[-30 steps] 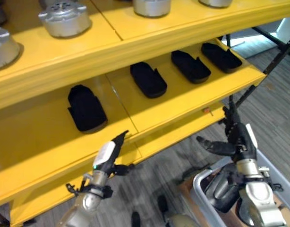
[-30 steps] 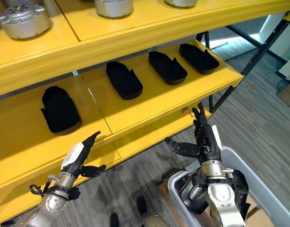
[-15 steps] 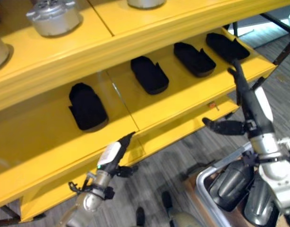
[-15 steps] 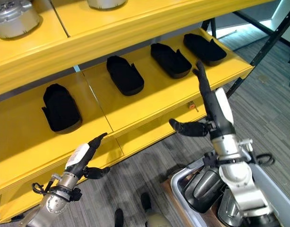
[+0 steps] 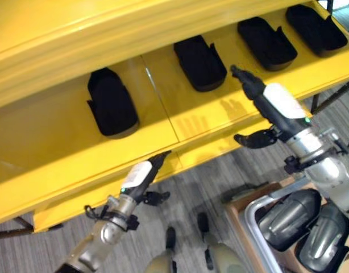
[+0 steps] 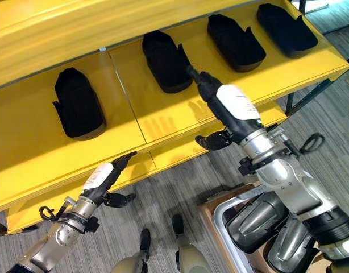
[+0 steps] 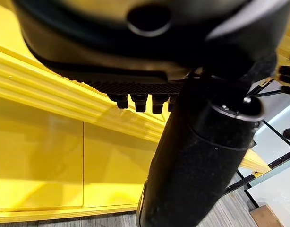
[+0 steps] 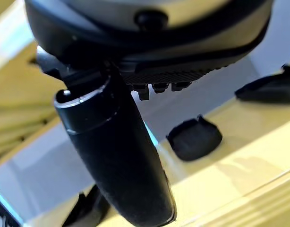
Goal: Move parts from the plastic box to the shelf.
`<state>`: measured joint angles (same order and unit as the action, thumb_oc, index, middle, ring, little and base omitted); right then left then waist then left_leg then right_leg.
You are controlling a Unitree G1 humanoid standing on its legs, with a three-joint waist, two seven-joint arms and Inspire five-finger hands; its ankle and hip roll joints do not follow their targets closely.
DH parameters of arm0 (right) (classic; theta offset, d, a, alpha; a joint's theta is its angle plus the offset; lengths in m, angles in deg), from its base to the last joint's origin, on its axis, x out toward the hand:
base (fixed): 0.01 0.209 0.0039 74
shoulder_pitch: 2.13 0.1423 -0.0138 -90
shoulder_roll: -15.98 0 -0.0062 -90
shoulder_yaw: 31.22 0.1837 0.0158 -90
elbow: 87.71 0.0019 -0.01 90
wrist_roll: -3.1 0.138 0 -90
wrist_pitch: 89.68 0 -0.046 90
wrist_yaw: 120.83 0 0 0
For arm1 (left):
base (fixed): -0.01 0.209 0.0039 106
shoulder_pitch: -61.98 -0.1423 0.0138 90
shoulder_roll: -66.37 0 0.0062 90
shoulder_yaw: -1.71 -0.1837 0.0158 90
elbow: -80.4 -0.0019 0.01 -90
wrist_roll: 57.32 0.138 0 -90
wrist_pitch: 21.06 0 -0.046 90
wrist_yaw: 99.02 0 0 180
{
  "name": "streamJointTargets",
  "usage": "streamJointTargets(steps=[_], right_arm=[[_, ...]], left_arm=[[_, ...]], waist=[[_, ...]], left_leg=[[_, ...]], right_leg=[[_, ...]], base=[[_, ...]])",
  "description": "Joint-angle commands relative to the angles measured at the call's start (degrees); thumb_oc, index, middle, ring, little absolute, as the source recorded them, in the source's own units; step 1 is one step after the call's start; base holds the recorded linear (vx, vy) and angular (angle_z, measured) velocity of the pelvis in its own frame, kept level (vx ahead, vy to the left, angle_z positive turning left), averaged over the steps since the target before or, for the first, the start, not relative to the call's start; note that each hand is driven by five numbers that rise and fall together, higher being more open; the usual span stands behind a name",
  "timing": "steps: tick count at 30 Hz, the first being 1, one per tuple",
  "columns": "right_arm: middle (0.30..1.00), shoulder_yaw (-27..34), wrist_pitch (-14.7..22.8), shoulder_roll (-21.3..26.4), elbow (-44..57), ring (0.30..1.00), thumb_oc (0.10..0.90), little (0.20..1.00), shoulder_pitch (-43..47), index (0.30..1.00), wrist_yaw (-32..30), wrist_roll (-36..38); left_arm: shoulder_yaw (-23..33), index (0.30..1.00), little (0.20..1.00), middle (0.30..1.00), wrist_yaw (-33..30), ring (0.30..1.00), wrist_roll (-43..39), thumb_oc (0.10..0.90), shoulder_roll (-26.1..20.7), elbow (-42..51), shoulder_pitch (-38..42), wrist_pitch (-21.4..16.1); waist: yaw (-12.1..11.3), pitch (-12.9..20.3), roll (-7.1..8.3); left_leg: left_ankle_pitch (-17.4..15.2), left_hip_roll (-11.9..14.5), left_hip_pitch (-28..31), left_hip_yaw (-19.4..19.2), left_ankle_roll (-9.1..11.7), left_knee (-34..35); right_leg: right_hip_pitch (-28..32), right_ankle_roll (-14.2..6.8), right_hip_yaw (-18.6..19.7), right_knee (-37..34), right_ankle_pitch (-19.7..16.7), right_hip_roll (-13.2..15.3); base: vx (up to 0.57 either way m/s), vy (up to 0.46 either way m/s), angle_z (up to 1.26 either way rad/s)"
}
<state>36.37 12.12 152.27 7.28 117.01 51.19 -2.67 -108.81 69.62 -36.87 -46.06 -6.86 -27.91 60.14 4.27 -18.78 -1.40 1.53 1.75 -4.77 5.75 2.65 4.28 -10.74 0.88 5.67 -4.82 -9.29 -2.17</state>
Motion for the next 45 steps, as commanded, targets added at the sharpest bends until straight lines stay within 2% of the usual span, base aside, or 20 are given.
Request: streamJointTargets(steps=[1,6,11,14,22,24,30,37,45], right_arm=[[1.000,-0.6,1.5,3.6,-0.3,1.000,0.900,1.000,7.8,1.000,-2.5,-1.1],[1.000,-5.1,0.8,4.8,-5.2,1.000,0.900,1.000,13.4,1.000,-3.2,-2.2],[1.000,-11.9,-0.5,9.0,-10.4,1.000,0.900,1.000,23.6,1.000,-4.9,-6.9],[1.000,-14.6,-0.8,10.0,-11.5,1.000,0.900,1.000,27.4,1.000,-5.5,-8.2],[1.000,-26.1,-2.5,13.0,-16.6,1.000,0.900,1.000,42.8,1.000,-6.5,-12.3],[1.000,-30.5,-3.1,13.3,-18.5,1.000,0.900,1.000,48.4,1.000,-6.8,-13.3],[1.000,-36.0,-3.6,12.4,-21.0,1.000,0.900,1.000,56.1,1.000,-7.6,-13.8],[1.000,-39.3,-4.0,10.9,-27.4,1.000,0.900,1.000,60.0,1.000,-8.1,-11.7],[1.000,-44.1,-4.1,11.3,-33.8,1.000,0.900,1.000,65.5,1.000,-8.5,-10.6]], left_arm=[[-0.8,1.000,1.000,1.000,-2.7,1.000,-2.1,0.900,-2.3,5.7,1.2,-4.1],[-0.8,1.000,1.000,1.000,-3.0,1.000,-2.5,0.900,-2.6,5.5,1.5,-4.2],[-0.8,1.000,1.000,1.000,-3.9,1.000,-2.5,0.900,-3.5,5.6,1.8,-4.0],[-0.6,1.000,1.000,1.000,-4.2,1.000,-2.3,0.900,-3.4,5.6,1.9,-3.9],[-0.3,1.000,1.000,1.000,-5.1,1.000,-2.1,0.900,-4.3,5.9,2.2,-3.6],[-0.1,1.000,1.000,1.000,-5.3,1.000,-2.2,0.900,-4.1,5.8,2.2,-3.5],[0.3,1.000,1.000,1.000,-6.4,1.000,-2.0,0.900,-3.7,5.7,2.5,-3.2],[0.6,1.000,1.000,1.000,-7.4,1.000,-2.8,0.900,-2.9,5.2,2.6,-3.1],[0.8,1.000,1.000,1.000,-8.3,1.000,-3.5,0.900,-2.8,4.4,2.5,-3.2]], waist=[[-1.0,4.7,1.62],[-1.5,3.5,1.80],[-2.5,2.5,2.26],[-2.4,2.1,2.18],[-3.3,0.7,3.16],[-3.3,0.2,3.41],[-3.3,-0.5,3.33],[-3.7,-1.7,2.86],[-4.3,-2.9,2.43]], left_leg=[[2.9,0.3,-1.2,-0.4,-0.2,0.5],[3.4,0.3,-2.1,0.2,-0.1,0.6],[4.1,0.1,-3.8,0.9,0.2,0.7],[4.2,-0.1,-4.2,1.3,0.2,0.7],[4.7,-0.6,-6.2,2.2,0.5,0.7],[4.8,-0.7,-6.8,2.3,0.4,0.7],[4.9,-1.2,-7.6,2.6,0.3,0.7],[5.1,-1.6,-8.7,2.8,0.4,0.7],[5.6,-2.0,-10.2,3.0,0.7,0.7]], right_leg=[[-7.1,-4.0,0.1,17.2,11.7,1.4],[-8.3,-3.9,-0.3,18.2,12.0,1.4],[-10.2,-3.6,-1.0,19.4,12.2,1.4],[-10.9,-3.5,-1.1,20.0,12.4,1.4],[-13.5,-3.1,-1.7,21.5,12.6,1.3],[-14.4,-3.0,-1.5,21.9,12.4,1.2],[-15.4,-2.9,-1.4,22.3,12.3,1.3],[-17.3,-2.8,-1.3,23.6,12.5,1.5],[-19.5,-2.8,-1.2,24.7,12.4,1.7]], base=[[-0.03,-0.014,0.09],[-0.01,-0.015,0.06],[-0.01,-0.013,0.08],[0.00,0.000,0.00],[0.00,-0.003,0.05],[0.00,0.001,0.02],[0.00,0.000,0.00],[0.00,0.001,0.01],[0.00,0.000,-0.02]])
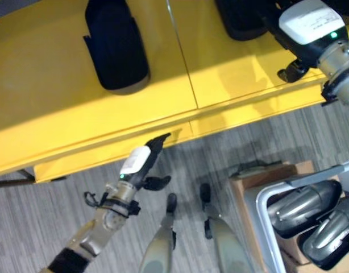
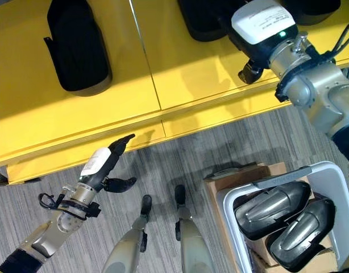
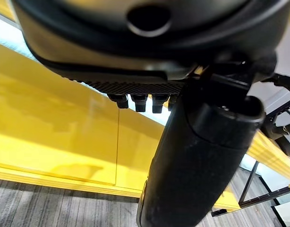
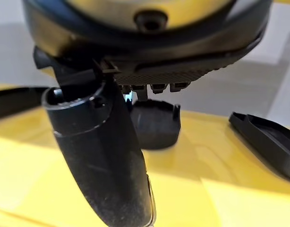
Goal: Move parts from the plastic box to the shelf.
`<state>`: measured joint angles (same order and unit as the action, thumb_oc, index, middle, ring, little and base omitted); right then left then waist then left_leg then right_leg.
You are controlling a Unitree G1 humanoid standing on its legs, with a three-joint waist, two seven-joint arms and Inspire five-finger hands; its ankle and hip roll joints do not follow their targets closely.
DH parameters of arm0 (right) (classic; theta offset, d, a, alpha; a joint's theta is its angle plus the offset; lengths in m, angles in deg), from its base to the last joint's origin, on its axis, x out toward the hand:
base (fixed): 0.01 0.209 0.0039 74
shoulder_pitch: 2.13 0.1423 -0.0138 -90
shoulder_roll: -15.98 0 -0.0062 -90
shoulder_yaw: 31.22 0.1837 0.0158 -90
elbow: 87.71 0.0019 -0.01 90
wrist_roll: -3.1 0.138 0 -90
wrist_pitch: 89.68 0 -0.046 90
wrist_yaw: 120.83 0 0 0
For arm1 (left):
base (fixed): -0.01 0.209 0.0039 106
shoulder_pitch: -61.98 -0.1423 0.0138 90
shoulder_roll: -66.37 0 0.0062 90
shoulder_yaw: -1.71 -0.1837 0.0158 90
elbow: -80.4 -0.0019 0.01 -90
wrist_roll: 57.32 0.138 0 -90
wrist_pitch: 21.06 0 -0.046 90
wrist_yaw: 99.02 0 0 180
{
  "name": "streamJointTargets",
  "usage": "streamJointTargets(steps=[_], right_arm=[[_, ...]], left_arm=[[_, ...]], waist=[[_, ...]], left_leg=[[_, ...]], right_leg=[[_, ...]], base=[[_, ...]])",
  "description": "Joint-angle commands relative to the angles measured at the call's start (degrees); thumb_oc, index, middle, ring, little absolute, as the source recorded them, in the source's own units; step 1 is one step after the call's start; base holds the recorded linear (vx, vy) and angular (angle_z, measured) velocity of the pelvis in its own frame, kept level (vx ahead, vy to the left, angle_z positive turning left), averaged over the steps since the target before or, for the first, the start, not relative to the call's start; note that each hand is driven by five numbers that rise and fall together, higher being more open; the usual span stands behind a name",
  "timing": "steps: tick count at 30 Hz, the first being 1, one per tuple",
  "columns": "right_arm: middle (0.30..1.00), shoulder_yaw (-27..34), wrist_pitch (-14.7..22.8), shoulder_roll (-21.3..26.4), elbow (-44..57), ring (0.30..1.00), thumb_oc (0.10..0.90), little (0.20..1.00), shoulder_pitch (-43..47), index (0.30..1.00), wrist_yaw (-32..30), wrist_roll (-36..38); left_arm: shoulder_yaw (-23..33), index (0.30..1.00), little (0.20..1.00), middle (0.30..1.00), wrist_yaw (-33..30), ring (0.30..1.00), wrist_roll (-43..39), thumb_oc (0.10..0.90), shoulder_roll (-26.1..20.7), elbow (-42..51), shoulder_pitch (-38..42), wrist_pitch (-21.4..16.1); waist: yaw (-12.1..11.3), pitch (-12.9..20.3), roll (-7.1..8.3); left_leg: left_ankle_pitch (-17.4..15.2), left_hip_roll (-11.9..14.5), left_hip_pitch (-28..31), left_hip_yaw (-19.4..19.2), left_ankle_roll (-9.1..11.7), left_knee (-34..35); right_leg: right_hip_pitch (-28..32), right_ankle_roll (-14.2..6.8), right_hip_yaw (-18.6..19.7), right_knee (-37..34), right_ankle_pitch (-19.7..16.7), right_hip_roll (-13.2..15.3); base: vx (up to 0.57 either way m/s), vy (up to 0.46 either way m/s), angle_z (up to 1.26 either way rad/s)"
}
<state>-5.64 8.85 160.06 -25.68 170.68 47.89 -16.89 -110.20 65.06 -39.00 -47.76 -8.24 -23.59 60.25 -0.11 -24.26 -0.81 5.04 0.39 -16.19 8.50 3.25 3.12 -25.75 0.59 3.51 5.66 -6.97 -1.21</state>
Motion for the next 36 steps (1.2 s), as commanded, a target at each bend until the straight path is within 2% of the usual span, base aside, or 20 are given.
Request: streamJointTargets(steps=[1,19,36], right_arm=[[1.000,-2.5,-1.0,3.4,-1.7,1.000,0.900,1.000,12.7,1.000,-5.5,3.9],[1.000,-6.6,-2.0,0.8,-11.5,1.000,0.900,1.000,20.9,1.000,-7.9,6.2],[1.000,-2.5,-1.6,-1.3,-15.2,1.000,0.900,1.000,12.9,1.000,-4.5,7.9]], left_arm=[[2.2,1.000,1.000,1.000,-3.8,1.000,-1.4,0.900,-1.1,5.8,-1.7,-3.3],[2.7,1.000,1.000,1.000,-6.3,1.000,-2.3,0.900,0.5,5.3,-1.0,-2.9],[3.1,1.000,1.000,1.000,-6.8,1.000,-2.6,0.900,2.5,5.7,-0.2,-2.8]], waist=[[0.0,2.4,1.77],[-1.0,-0.1,1.41],[-2.0,-1.2,0.87]], left_leg=[[2.1,-0.7,1.1,0.3,0.2,1.9],[2.8,-1.2,-2.3,1.5,0.7,1.9],[2.8,-1.6,-2.9,2.3,0.7,1.9]], right_leg=[[-4.7,-2.5,1.0,14.4,10.1,0.7],[-10.5,-2.2,0.4,17.3,10.5,0.9],[-11.6,-2.2,-0.1,18.1,10.3,1.4]], base=[[0.00,0.000,0.00],[0.00,-0.012,0.03],[-0.01,0.007,0.06]])
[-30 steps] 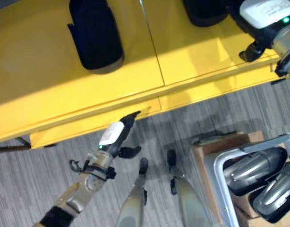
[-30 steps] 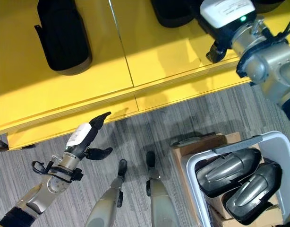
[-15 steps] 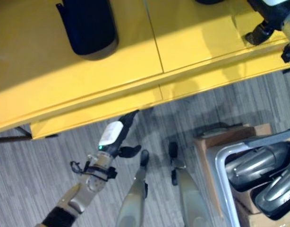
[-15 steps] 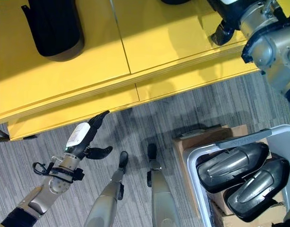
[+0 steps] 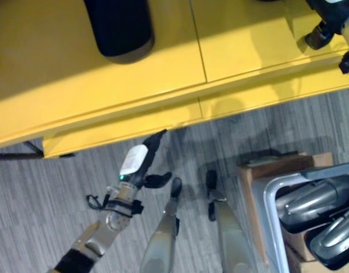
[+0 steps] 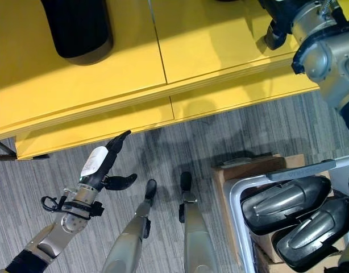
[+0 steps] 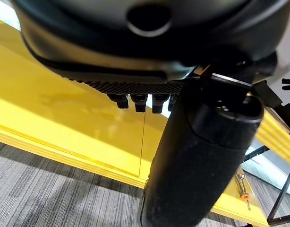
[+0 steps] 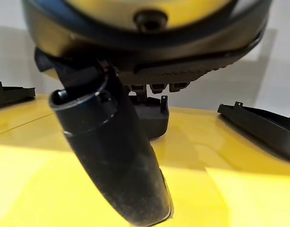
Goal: Move parts from the plastic box to the shelf.
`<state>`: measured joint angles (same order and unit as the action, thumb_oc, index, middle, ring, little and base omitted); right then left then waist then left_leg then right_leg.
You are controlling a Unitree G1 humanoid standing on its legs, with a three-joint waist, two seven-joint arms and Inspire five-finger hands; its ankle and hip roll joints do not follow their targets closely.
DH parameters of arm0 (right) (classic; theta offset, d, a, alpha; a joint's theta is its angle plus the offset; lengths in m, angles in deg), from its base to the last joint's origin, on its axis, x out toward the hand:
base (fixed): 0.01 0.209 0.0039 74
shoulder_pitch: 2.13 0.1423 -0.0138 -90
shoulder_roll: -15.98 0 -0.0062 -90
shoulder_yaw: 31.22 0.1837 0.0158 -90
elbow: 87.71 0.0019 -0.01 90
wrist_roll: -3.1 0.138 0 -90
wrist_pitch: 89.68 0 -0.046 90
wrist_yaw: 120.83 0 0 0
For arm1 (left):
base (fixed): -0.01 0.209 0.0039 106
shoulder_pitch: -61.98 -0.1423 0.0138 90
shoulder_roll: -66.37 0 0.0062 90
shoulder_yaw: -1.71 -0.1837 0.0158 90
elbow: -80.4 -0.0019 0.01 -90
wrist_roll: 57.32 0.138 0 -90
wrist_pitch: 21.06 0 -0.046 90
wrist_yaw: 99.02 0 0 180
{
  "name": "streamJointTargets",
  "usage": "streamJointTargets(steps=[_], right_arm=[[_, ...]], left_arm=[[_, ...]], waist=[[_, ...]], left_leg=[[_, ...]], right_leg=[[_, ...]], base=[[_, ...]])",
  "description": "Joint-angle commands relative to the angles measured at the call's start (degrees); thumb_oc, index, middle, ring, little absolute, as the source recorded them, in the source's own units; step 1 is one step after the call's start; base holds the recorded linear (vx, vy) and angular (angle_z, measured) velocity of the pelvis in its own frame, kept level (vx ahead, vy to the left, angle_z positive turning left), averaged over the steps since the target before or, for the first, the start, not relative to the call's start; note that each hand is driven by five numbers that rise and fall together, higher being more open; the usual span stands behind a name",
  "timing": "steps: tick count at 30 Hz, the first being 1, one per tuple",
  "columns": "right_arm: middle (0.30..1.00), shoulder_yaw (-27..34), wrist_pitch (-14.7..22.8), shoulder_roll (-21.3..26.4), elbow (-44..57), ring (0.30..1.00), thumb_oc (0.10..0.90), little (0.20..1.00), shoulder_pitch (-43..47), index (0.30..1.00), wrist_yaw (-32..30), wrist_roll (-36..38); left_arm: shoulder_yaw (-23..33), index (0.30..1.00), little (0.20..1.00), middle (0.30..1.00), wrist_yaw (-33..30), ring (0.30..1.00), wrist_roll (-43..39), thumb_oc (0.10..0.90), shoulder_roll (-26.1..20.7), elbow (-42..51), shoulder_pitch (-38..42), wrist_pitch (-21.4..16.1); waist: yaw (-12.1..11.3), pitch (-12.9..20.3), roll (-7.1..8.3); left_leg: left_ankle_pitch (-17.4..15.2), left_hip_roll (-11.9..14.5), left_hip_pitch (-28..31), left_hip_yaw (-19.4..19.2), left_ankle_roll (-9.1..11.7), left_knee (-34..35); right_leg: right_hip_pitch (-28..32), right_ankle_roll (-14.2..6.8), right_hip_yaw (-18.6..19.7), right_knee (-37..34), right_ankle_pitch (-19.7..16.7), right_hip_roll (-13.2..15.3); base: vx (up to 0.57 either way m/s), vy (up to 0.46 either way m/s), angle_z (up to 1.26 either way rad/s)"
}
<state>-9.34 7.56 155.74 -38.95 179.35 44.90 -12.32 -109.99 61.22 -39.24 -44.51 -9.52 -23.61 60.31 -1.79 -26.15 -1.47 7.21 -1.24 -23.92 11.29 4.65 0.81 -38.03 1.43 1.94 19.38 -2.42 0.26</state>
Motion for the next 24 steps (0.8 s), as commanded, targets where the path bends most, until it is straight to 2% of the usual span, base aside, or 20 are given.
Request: streamJointTargets(steps=[1,13,24], right_arm=[[1.000,1.2,-0.4,3.1,-1.9,1.000,0.900,1.000,4.2,1.000,-1.5,3.3],[1.000,10.1,0.6,3.0,-1.9,1.000,0.900,1.000,-7.7,1.000,1.3,8.8],[1.000,13.9,1.1,3.1,0.9,1.000,0.900,1.000,-15.3,1.000,3.8,9.8]], left_arm=[[2.9,1.000,1.000,1.000,-2.9,1.000,-2.3,0.900,-0.8,7.0,-0.2,-2.8],[2.8,1.000,1.000,1.000,-1.6,1.000,-3.3,0.900,-0.1,6.1,0.4,-2.7],[2.9,1.000,1.000,1.000,0.0,1.000,-3.5,0.900,-0.9,6.4,0.4,-2.7]], waist=[[-0.3,0.7,1.56],[-0.1,1.1,1.98],[0.1,2.1,2.87]], left_leg=[[0.6,0.0,4.8,-0.5,-0.7,4.2],[0.1,-0.1,6.3,-0.8,-1.0,4.2],[-0.2,-0.2,7.6,-0.9,-1.2,4.2]], right_leg=[[0.6,-3.0,1.5,4.3,5.8,0.0],[1.9,-3.1,1.8,4.1,5.5,0.2],[3.6,-3.2,2.0,3.3,5.2,0.2]], base=[[0.00,0.000,0.00],[0.00,0.003,0.00],[0.00,0.000,0.00]])
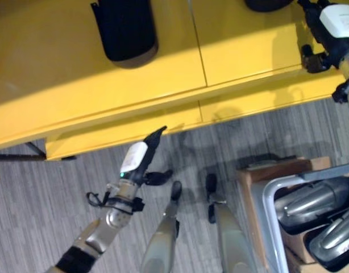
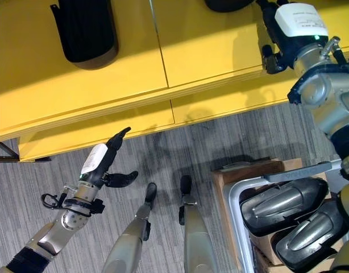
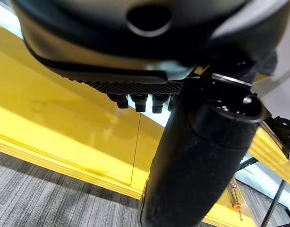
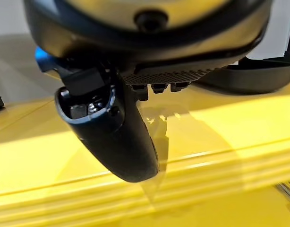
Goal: Move parts from the plastic box to the shelf.
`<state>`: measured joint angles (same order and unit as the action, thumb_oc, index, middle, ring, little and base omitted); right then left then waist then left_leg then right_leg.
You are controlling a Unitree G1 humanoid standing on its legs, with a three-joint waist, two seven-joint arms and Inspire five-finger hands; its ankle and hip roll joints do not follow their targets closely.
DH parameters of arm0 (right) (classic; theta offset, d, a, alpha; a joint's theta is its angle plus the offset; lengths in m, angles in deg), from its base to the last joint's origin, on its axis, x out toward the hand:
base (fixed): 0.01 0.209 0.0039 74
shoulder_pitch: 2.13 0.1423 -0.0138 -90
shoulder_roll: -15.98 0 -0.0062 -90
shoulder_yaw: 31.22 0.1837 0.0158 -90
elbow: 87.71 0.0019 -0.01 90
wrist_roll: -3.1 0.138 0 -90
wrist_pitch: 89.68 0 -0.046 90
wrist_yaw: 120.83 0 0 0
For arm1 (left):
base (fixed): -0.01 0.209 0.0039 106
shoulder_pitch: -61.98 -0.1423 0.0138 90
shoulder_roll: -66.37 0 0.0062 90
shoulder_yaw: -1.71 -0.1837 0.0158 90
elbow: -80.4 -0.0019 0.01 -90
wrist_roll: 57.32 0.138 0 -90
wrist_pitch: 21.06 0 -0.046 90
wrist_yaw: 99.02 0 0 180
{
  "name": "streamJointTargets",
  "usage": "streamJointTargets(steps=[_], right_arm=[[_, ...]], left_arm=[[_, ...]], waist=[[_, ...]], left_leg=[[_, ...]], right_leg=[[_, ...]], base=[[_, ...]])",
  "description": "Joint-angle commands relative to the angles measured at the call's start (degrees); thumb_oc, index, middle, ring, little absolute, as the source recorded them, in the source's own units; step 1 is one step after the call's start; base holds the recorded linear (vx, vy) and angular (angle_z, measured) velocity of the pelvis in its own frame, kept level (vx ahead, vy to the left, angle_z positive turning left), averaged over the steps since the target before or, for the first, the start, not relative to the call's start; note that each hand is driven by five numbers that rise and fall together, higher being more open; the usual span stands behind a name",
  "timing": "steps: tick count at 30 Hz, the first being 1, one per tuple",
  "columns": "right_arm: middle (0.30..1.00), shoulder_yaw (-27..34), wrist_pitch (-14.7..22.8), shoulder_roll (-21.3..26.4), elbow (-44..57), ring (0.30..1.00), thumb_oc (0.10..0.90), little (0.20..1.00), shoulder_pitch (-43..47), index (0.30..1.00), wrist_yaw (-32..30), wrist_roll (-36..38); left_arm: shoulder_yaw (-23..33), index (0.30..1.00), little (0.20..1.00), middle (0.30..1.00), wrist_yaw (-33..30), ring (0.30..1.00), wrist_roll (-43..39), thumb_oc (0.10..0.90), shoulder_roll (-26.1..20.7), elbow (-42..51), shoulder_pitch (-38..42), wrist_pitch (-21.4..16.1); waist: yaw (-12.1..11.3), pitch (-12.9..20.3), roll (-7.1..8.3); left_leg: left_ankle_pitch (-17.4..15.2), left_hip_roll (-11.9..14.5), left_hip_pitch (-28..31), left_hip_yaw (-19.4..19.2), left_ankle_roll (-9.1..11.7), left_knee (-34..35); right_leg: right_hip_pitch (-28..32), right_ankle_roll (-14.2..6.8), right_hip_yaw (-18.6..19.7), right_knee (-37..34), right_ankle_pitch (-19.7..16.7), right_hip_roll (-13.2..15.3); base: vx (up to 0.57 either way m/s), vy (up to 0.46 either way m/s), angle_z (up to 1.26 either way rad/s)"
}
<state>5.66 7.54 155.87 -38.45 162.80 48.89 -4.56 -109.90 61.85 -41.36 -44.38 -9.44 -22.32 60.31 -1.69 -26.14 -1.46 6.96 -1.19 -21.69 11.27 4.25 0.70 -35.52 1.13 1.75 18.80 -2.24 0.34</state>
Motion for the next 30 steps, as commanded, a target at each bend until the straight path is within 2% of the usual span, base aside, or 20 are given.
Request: streamJointTargets(steps=[1,10,17,25,30], right_arm=[[1.000,-1.1,1.1,3.0,0.4,1.000,0.900,1.000,1.2,1.000,-0.1,2.0],[1.000,-3.5,1.8,4.7,2.5,1.000,0.900,1.000,-1.5,1.000,3.2,-0.2],[1.000,-5.6,2.1,6.5,3.7,1.000,0.900,1.000,-2.3,1.000,5.2,-1.4],[1.000,-4.7,1.9,7.8,5.5,1.000,0.900,1.000,-3.2,1.000,5.5,-1.4],[1.000,-3.4,2.1,10.0,10.0,1.000,0.900,1.000,-3.8,1.000,5.1,-0.7]], left_arm=[[2.8,1.000,1.000,1.000,-0.6,1.000,-1.4,0.900,-1.1,6.4,-0.9,-2.7],[3.4,1.000,1.000,1.000,0.8,1.000,-1.3,0.900,-1.8,7.1,-1.5,-3.0],[4.2,1.000,1.000,1.000,1.6,1.000,-0.8,0.900,-2.4,7.7,-1.8,-3.2],[5.5,1.000,1.000,1.000,2.0,1.000,-1.1,0.900,-2.5,7.8,-2.5,-3.2],[6.3,1.000,1.000,1.000,2.2,1.000,-1.1,0.900,-2.9,8.3,-2.8,-3.0]], waist=[[-0.1,2.1,2.86],[0.2,3.0,3.91],[0.2,3.5,5.35],[0.4,4.6,6.53],[1.1,5.5,7.33]], left_leg=[[0.0,-0.2,5.4,-0.9,-0.8,4.3],[-0.2,-0.1,6.3,-0.7,-0.9,4.3],[-0.5,0.2,7.0,-0.6,-1.0,4.3],[-0.9,0.3,8.0,-0.4,-1.0,4.3],[-1.3,0.5,8.6,-0.5,-1.1,4.3]], right_leg=[[1.1,-2.9,2.2,3.8,5.0,0.1],[2.5,-3.1,2.2,2.6,4.5,0.0],[3.5,-3.1,1.9,2.0,4.4,-0.1],[4.7,-3.1,1.7,1.6,4.6,-0.2],[5.5,-3.1,1.6,1.2,4.6,-0.2]], base=[[0.00,0.000,0.00],[0.00,0.000,0.00],[0.00,0.000,0.00],[0.00,0.000,0.00],[0.00,0.000,0.00]])
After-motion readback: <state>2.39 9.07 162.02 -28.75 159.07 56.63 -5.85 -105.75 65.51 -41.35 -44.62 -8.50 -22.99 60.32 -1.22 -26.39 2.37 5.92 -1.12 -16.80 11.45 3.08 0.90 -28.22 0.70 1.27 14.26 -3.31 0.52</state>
